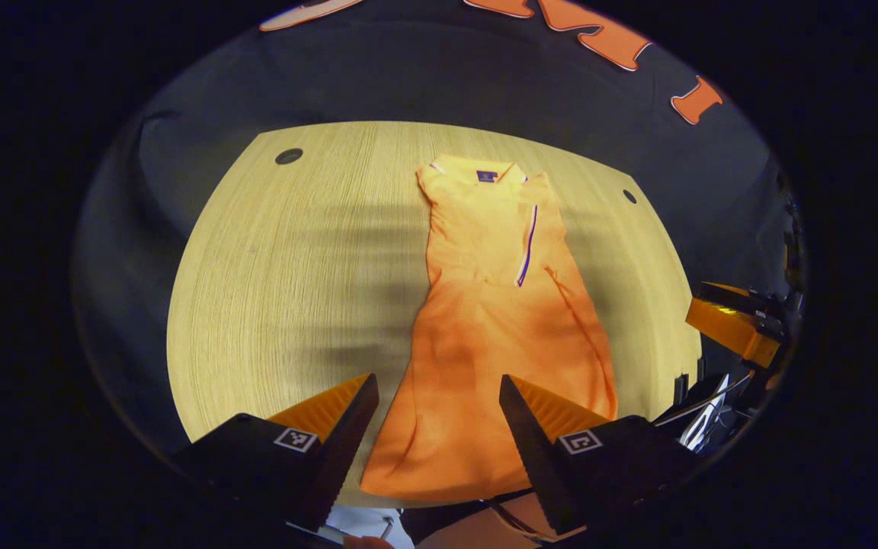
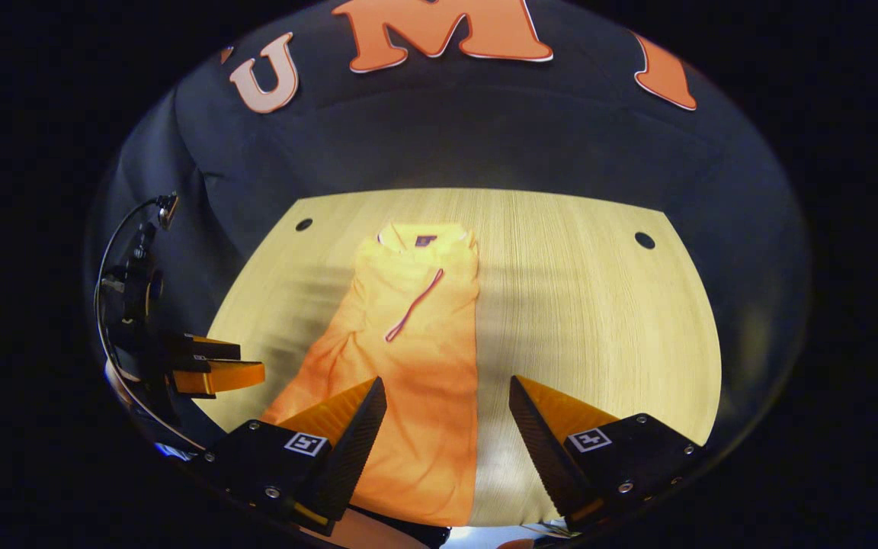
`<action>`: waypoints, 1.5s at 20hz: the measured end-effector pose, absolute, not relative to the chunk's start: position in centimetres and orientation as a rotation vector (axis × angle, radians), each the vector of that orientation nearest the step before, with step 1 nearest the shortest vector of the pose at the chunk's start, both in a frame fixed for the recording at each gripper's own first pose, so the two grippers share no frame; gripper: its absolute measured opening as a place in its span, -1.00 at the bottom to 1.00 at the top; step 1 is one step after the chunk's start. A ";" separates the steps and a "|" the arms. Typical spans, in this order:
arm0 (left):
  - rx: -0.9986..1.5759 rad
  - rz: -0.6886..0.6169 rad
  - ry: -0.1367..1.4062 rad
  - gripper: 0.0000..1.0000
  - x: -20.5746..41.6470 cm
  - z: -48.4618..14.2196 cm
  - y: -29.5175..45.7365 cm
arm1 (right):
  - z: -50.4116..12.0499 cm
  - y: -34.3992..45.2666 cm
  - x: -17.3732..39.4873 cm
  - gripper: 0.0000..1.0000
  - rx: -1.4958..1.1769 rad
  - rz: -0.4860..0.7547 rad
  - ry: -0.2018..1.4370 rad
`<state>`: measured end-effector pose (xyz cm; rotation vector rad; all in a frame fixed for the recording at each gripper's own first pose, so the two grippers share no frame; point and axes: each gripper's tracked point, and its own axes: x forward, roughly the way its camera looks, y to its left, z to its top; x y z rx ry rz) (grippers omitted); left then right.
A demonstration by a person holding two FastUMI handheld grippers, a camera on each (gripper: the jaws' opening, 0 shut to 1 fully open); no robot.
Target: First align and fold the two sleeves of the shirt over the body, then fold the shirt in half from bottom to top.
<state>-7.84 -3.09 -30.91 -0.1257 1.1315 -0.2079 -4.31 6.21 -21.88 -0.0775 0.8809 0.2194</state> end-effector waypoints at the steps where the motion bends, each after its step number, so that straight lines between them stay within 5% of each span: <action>1: -0.139 -0.209 1.145 0.97 -8.9 -31.6 -3.1 | -23.2 6.5 -5.7 0.98 -0.070 0.220 0.917; 19: -0.093 -0.141 1.404 0.97 -23.0 -41.1 -0.9 | -37.5 4.6 -21.6 0.99 -0.165 0.192 1.393; 30: 0.121 -0.125 1.421 0.94 -24.1 -43.6 -1.7 | -40.0 4.2 -22.2 0.98 -0.175 0.105 1.386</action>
